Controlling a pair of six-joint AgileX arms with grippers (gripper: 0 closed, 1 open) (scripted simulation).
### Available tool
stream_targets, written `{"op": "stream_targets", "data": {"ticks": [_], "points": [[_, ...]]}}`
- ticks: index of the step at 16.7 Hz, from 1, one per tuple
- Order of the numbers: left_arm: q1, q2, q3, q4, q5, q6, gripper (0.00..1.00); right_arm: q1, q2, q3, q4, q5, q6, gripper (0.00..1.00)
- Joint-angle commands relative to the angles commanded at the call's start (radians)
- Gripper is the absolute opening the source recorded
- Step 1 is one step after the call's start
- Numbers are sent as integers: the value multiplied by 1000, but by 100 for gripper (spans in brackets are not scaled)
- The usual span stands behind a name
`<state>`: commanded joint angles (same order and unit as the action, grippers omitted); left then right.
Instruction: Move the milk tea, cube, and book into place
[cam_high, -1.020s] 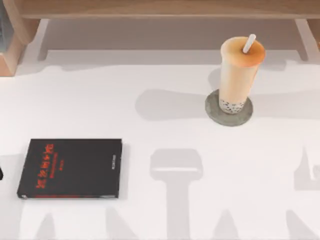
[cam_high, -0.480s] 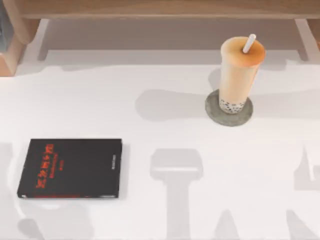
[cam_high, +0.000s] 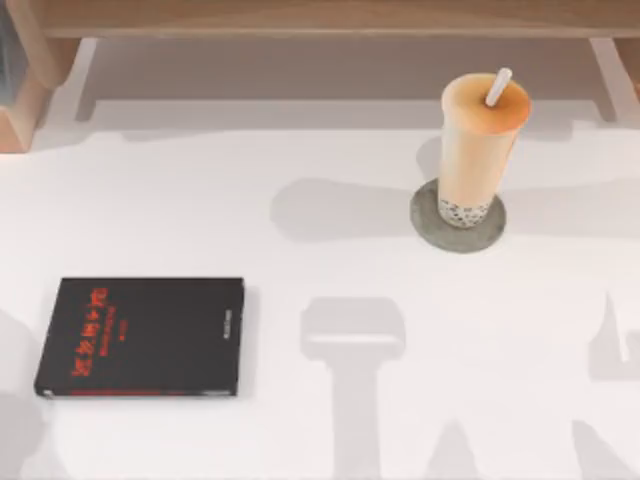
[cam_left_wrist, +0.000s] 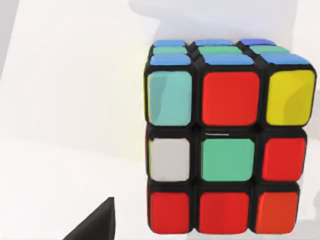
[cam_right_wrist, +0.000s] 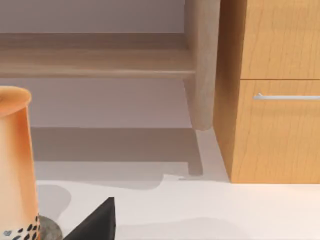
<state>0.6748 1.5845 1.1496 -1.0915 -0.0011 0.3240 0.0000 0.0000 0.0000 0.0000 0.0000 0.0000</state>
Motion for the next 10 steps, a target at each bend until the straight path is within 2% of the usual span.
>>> {"op": "stream_targets", "data": {"ticks": [6,10], "points": [[20,47,36,-33,1,10,100,0,0,0,0,0,0,100],[17,57,-2,11,1,8,100,0,0,0,0,0,0,100]]}}
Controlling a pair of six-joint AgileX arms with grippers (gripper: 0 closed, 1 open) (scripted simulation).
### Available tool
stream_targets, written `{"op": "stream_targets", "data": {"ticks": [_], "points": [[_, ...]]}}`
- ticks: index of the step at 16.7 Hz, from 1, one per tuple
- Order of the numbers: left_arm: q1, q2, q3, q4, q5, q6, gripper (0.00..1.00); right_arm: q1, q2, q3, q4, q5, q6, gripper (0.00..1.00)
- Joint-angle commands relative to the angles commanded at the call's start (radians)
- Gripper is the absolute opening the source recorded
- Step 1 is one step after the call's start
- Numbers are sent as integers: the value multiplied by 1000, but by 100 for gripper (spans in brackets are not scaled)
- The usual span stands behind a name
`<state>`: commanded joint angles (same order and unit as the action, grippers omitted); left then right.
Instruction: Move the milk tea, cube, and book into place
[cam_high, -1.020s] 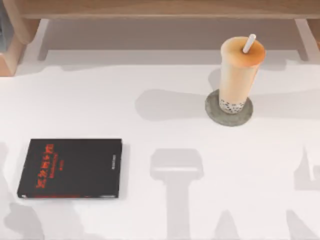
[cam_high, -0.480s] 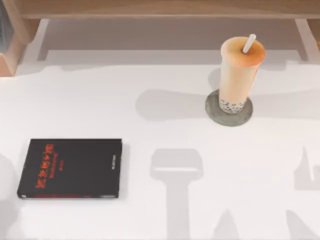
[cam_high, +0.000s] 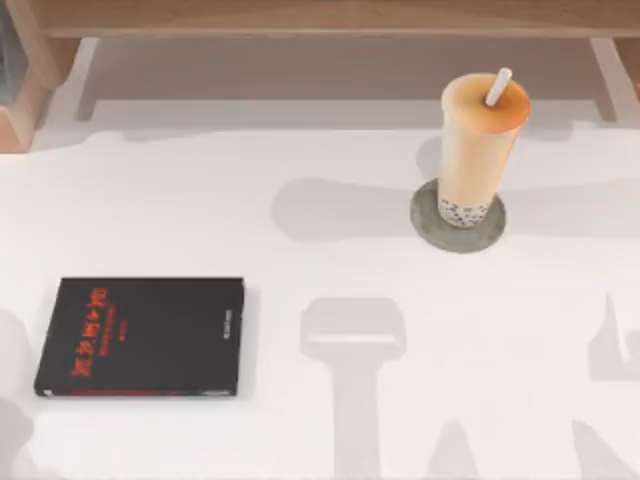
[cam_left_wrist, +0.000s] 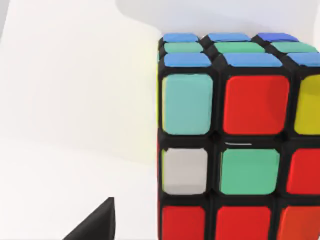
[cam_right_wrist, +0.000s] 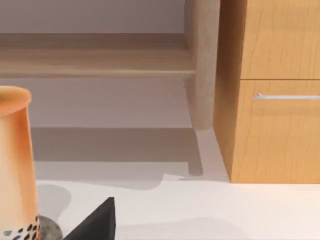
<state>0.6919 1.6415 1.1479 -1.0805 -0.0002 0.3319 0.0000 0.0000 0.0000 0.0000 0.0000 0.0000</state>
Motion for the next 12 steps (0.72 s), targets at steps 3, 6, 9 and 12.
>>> {"op": "stream_targets", "data": {"ticks": [3,6,9,12], "points": [[2,35,-74,124,0,3,100,0,0,0,0,0,0,100],[5,63,-128,196,0,6,100,0,0,0,0,0,0,100],[5,65,-130,199,0,6,100,0,0,0,0,0,0,100],[5,65,-130,199,0,6,85,0,0,0,0,0,0,100]]}}
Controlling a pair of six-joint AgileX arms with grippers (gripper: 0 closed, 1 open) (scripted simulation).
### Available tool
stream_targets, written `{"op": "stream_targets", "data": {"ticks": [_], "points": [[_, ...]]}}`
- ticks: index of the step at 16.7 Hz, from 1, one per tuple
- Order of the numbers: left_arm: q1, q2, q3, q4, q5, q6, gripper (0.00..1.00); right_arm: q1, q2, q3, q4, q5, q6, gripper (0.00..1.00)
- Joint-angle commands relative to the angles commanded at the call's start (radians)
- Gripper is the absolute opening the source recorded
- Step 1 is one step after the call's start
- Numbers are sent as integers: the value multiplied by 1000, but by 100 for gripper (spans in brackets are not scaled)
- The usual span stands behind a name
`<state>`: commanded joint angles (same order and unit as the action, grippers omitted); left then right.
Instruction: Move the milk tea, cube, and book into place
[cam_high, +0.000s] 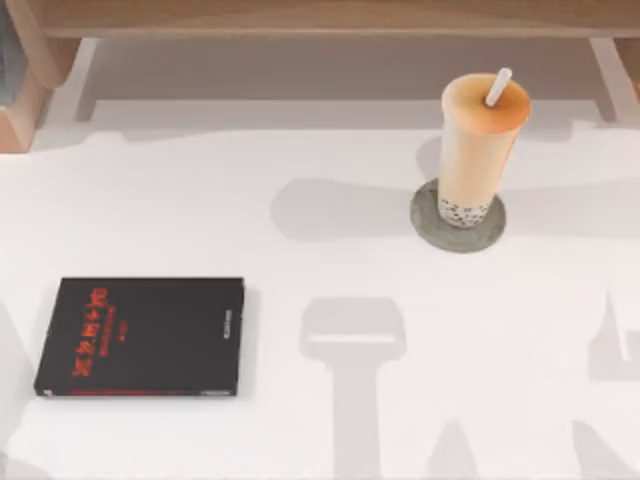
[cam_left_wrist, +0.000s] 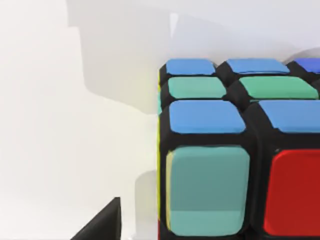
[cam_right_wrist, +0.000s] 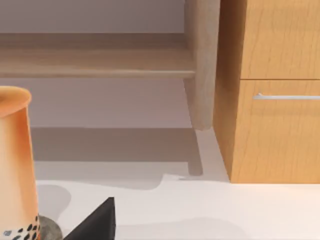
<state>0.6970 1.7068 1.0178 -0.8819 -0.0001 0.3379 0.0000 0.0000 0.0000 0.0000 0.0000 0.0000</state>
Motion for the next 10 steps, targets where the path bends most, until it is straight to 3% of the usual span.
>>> {"op": "stream_targets", "data": {"ticks": [10], "points": [[0,0,0,0,0,0,10,0,0,0,0,0,0,100]]}}
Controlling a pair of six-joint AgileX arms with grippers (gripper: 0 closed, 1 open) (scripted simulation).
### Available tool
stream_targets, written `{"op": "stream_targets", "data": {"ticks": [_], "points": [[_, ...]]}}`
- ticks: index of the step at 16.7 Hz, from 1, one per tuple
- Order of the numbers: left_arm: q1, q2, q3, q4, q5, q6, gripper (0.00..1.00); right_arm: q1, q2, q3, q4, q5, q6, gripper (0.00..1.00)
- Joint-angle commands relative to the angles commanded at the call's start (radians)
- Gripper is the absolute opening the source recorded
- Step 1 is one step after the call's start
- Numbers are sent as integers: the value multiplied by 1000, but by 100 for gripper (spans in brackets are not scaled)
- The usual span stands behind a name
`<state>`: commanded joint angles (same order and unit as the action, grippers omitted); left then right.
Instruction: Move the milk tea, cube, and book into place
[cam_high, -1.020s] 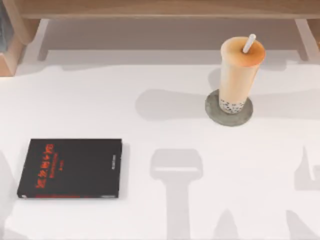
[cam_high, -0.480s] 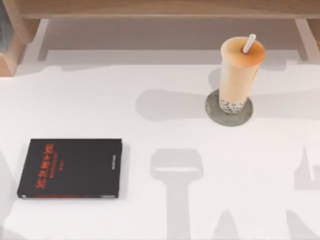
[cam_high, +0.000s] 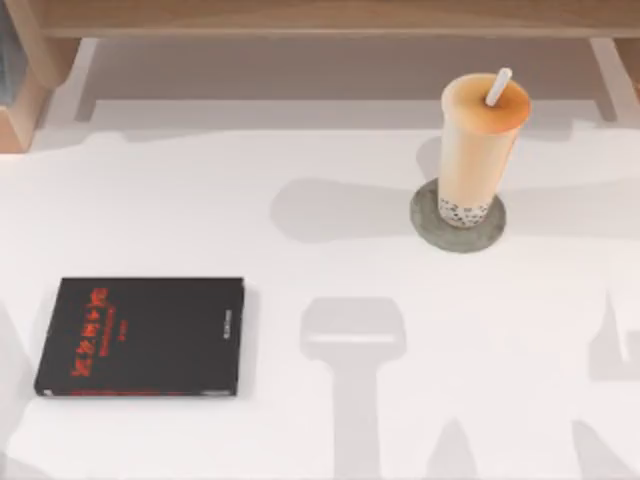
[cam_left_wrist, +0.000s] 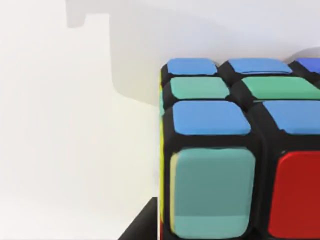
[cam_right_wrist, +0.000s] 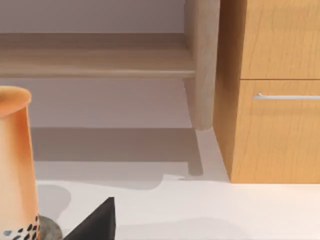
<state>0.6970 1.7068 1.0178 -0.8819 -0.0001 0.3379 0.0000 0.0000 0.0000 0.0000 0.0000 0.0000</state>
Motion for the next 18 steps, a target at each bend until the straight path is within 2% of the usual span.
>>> {"op": "stream_targets", "data": {"ticks": [1,2,11,18], "points": [[0,0,0,0,0,0,2,0,0,0,0,0,0,100],[0,0,0,0,0,0,0,0,0,0,0,0,0,100],[-2,-3,4,-4,0,1,0,0,0,0,0,0,0,100],[-3,-46,79,-122,0,-1,0,0,0,0,0,0,0,100]]}}
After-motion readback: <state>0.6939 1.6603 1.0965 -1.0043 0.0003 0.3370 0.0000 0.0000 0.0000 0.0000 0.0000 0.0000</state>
